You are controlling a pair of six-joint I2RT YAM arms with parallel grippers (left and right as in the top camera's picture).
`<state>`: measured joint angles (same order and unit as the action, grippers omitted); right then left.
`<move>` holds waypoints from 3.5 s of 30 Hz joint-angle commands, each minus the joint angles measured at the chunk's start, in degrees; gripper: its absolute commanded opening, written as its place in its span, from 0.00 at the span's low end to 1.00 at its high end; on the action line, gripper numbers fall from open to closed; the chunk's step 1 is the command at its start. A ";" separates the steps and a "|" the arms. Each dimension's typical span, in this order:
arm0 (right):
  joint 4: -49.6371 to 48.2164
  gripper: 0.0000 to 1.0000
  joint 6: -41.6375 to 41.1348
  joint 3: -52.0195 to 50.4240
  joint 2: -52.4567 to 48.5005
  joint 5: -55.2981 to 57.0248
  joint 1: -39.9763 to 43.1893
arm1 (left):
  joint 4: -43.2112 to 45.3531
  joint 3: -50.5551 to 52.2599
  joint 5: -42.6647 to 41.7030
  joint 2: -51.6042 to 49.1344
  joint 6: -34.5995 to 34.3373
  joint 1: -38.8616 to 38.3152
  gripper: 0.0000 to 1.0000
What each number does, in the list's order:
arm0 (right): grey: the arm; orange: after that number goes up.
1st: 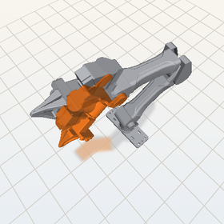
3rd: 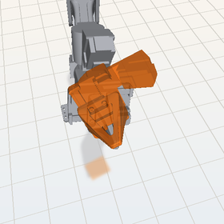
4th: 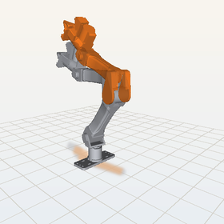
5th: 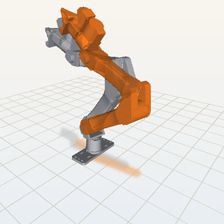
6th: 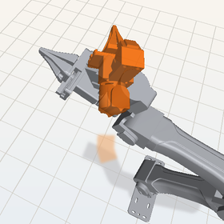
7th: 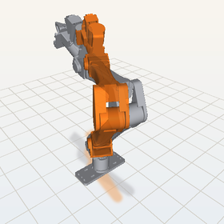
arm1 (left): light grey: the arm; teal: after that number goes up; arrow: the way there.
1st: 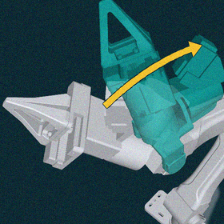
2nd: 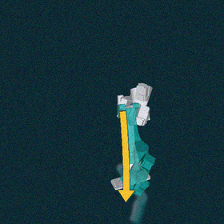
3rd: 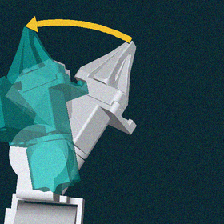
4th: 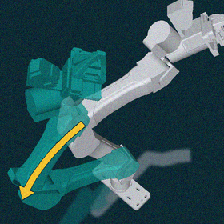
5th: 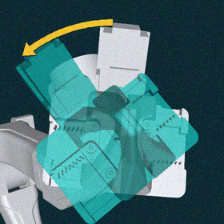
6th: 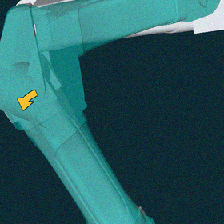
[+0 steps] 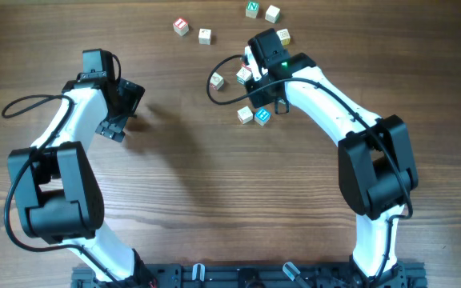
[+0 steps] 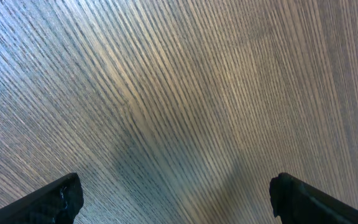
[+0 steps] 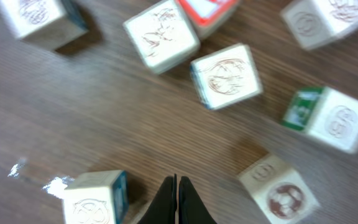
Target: Form a circle
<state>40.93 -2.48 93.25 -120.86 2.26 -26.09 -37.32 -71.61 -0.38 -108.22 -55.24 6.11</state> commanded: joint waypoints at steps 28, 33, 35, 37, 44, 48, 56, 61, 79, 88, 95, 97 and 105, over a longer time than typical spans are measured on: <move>9.44 0.04 -32.48 -8.11 1.20 7.48 -0.09 | 0.00 -0.17 -0.22 -0.76 -0.55 0.07 1.00; 12.61 0.04 -37.57 -8.11 6.93 13.55 0.59 | 0.00 -0.17 -0.22 -0.76 -0.55 0.07 1.00; 12.98 0.04 -39.65 -8.26 8.79 11.87 1.46 | -0.02 -0.17 -0.22 -0.76 -0.55 0.07 1.00; 11.91 0.13 -35.87 -8.26 8.94 7.41 1.75 | 0.00 -0.17 -0.22 -0.76 -0.55 0.07 1.00; 7.85 0.04 -42.32 -12.63 8.17 5.86 4.68 | 0.00 -0.17 -0.22 -0.76 -0.55 0.07 1.00; 1.84 0.04 -41.83 -17.00 8.22 4.70 5.22 | 0.00 -0.17 -0.22 -0.76 -0.55 0.07 1.00; -3.08 0.04 -37.77 -17.20 8.04 0.57 3.37 | -0.02 -0.17 -0.22 -0.76 -0.55 0.07 1.00; -5.35 0.04 -36.02 -17.66 7.61 -1.51 2.60 | 0.00 -0.17 -0.22 -0.76 -0.55 0.07 1.00; -5.75 0.04 -35.01 -18.67 6.91 -1.86 1.18 | 0.00 -0.17 -0.22 -0.76 -0.55 0.07 1.00; -7.28 0.04 -32.20 -18.71 6.86 -2.32 -1.05 | 0.00 -0.17 -0.22 -0.76 -0.55 0.07 1.00; -7.21 0.04 -32.24 -18.71 6.86 -1.53 -1.38 | 0.00 -0.17 -0.22 -0.76 -0.55 0.07 1.00; -6.10 0.04 -34.93 -18.71 6.86 0.57 -1.38 | 0.00 -0.17 -0.22 -0.76 -0.55 0.07 1.00; -5.03 0.04 -36.50 -18.58 9.03 4.17 -0.52 | 0.00 -0.17 -0.22 -0.76 -0.55 0.07 1.00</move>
<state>35.62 -38.13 75.13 -113.06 3.46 -27.38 -37.32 -71.61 -0.38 -108.22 -55.24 6.11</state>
